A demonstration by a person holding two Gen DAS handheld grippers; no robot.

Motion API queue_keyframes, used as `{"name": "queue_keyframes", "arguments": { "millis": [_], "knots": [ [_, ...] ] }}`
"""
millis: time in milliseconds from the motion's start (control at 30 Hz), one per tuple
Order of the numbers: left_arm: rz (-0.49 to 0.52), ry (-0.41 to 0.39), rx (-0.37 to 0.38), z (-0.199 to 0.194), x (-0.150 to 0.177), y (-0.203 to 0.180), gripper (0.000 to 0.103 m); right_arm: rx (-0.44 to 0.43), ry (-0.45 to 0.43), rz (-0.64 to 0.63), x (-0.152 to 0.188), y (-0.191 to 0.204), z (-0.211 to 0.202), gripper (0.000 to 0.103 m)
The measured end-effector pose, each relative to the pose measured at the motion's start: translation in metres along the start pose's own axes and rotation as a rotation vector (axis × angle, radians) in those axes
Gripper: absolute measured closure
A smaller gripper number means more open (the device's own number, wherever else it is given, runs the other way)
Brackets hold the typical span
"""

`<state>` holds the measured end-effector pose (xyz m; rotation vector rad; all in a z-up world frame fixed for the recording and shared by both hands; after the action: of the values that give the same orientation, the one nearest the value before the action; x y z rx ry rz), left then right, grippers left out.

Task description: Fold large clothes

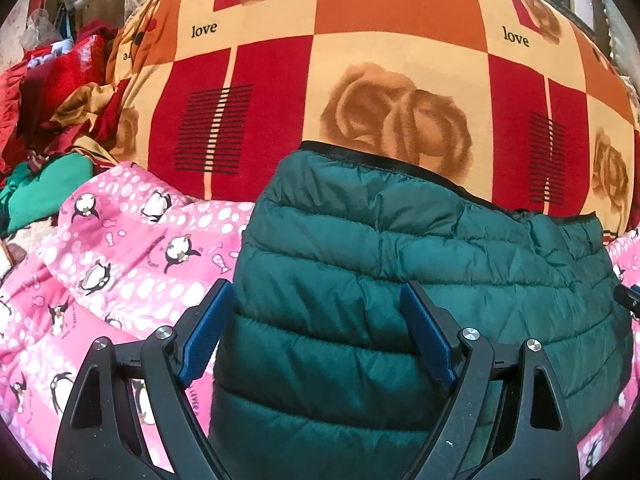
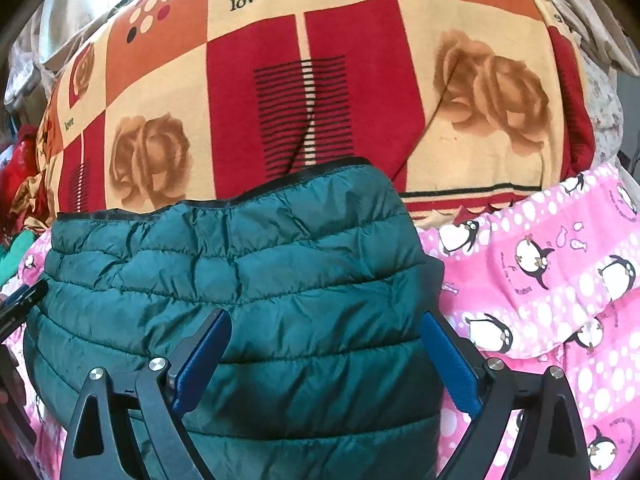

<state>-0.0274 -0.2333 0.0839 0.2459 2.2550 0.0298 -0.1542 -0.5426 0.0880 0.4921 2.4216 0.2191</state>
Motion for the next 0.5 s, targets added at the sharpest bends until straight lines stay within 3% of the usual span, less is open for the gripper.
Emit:
{"name": "queue_keyframes", "arguments": {
  "millis": [500],
  "knots": [
    [-0.043, 0.044, 0.048, 0.001, 0.011, 0.016, 0.018, -0.034, 0.026, 0.110, 0.012, -0.033, -0.004, 0.006]
  ]
}}
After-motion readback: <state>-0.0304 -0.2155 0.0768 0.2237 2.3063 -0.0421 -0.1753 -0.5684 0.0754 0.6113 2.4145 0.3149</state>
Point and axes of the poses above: each gripper's, at about its wrist camera, not at the fingertips, and z roughly the way its jaws point, y to its left, x to its underside, the point moved 2 cm from there along z, roughly the way its jaws point, and after that the axes turned 14 degrees about -x, right-handed, at the moved point
